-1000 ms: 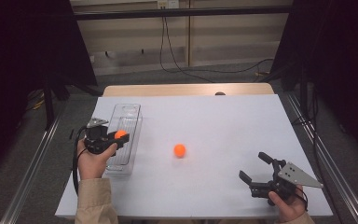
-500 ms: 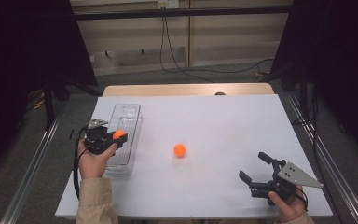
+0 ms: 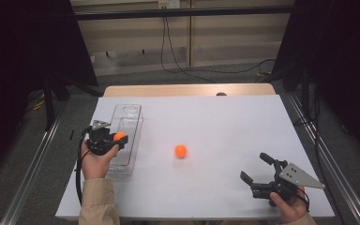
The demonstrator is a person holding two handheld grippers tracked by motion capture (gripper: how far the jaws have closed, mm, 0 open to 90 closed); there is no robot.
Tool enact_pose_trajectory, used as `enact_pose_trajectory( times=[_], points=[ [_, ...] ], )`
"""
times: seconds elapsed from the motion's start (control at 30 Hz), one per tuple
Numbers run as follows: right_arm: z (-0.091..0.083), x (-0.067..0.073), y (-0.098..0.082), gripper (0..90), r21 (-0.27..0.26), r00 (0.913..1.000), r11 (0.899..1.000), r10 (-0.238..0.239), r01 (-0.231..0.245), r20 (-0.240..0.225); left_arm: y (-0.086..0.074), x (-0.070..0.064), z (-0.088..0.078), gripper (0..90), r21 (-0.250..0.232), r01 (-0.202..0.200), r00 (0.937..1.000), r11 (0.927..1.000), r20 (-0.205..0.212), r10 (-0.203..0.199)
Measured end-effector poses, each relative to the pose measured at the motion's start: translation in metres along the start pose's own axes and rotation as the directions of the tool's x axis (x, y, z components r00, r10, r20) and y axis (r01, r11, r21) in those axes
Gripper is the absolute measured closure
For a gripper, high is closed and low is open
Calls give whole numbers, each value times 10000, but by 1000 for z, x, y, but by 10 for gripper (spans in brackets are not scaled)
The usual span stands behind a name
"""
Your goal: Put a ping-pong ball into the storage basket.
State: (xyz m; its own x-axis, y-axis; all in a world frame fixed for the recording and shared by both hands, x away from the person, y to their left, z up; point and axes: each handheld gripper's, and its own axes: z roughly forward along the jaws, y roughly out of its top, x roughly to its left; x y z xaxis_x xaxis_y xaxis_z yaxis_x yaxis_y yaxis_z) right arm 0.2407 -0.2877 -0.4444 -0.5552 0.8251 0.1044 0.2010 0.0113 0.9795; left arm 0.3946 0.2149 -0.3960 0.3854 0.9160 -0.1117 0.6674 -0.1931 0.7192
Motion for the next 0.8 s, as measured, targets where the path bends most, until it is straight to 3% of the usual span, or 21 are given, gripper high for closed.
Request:
enact_pose_trajectory(
  times=[0.8],
  points=[
    [0,0,0,19,2,10000,10000,-18,18,-16,-3,0,7,507,259,-73,9998,9996,-189,78]
  ],
)
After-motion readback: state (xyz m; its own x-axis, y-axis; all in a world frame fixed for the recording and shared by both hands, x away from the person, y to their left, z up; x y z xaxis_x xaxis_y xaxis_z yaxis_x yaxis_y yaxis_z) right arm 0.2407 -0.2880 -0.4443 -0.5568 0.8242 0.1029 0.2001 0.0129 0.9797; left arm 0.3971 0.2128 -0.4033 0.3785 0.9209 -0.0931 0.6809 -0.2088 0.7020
